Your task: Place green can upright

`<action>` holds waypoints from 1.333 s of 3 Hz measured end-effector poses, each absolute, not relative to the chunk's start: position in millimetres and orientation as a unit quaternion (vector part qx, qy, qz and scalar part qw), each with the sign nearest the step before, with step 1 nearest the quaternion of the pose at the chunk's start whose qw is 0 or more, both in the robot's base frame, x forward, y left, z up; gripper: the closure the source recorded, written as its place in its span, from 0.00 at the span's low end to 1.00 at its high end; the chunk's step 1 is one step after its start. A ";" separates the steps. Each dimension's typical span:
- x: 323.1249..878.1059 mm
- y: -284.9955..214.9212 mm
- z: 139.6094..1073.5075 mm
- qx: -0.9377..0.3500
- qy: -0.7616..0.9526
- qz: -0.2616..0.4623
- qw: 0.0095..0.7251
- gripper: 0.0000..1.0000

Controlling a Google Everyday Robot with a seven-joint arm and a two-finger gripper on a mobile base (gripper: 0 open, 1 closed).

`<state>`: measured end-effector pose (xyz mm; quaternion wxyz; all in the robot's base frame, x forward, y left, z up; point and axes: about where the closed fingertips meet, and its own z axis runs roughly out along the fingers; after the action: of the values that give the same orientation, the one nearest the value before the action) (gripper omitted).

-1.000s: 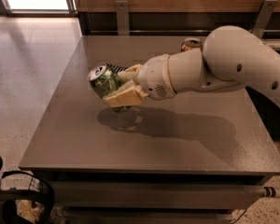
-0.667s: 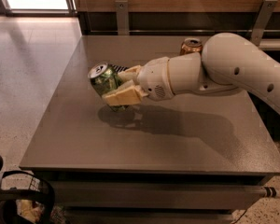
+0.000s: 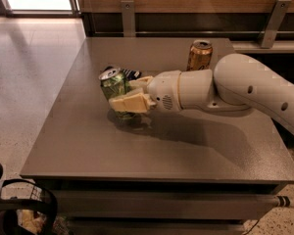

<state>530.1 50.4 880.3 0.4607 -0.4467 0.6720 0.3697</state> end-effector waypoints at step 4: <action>522.8 54.7 881.9 -0.436 0.654 0.357 0.505 1.00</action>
Offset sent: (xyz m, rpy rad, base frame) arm -0.0044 -0.0127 -0.0084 0.0816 -0.0100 -0.1001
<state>522.8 54.7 881.9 0.5049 -0.4361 0.6538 0.3568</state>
